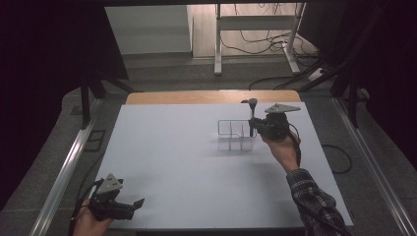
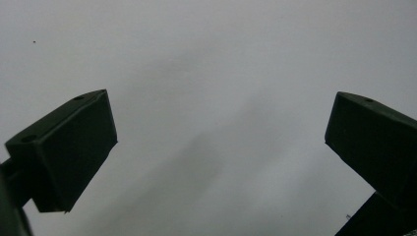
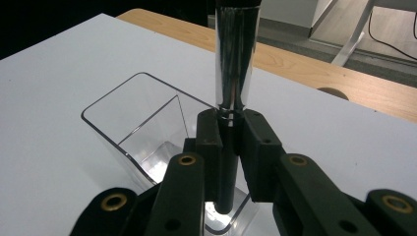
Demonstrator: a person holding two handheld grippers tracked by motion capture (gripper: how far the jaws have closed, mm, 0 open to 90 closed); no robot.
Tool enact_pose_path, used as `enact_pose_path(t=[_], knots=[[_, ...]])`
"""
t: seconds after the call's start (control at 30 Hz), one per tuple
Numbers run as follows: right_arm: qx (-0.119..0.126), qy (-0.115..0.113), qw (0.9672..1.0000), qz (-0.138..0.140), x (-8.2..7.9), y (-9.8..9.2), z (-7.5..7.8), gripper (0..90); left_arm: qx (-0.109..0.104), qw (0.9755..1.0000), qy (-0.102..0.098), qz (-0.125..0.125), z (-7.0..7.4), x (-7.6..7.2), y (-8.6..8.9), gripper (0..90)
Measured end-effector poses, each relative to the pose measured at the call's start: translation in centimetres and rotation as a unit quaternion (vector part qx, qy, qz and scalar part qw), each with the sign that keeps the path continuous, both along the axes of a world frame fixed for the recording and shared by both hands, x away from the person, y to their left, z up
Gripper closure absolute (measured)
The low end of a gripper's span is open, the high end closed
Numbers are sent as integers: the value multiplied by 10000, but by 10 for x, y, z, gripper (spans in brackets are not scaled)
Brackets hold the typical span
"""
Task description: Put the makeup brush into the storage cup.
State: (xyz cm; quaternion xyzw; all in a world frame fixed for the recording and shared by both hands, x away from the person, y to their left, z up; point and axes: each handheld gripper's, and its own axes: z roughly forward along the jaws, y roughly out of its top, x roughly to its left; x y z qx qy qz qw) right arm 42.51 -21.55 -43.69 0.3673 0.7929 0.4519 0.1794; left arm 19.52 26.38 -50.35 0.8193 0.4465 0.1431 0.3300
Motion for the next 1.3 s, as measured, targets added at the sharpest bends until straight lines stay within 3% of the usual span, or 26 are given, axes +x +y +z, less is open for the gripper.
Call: enact_pose_path(t=[0.63, 0.87, 0.97, 1.3], knots=[[-213, 128, 9997, -2, 2, 4, -14, 785, 3, 10000, 12, -15, 0, 0, 0, 0], [-364, 222, 9991, 6, 4, 6, -19, 778, -30, 9999, 109, -15, -1, 1, -1, 0], [-331, 247, 9991, 43, 4, 6, -20, 709, -37, 9999, 113, -8, -1, 1, -1, 0], [-278, 258, 9993, 17, 2, 7, -16, 638, -51, 9999, 109, 19, -1, 1, 0, 0]])
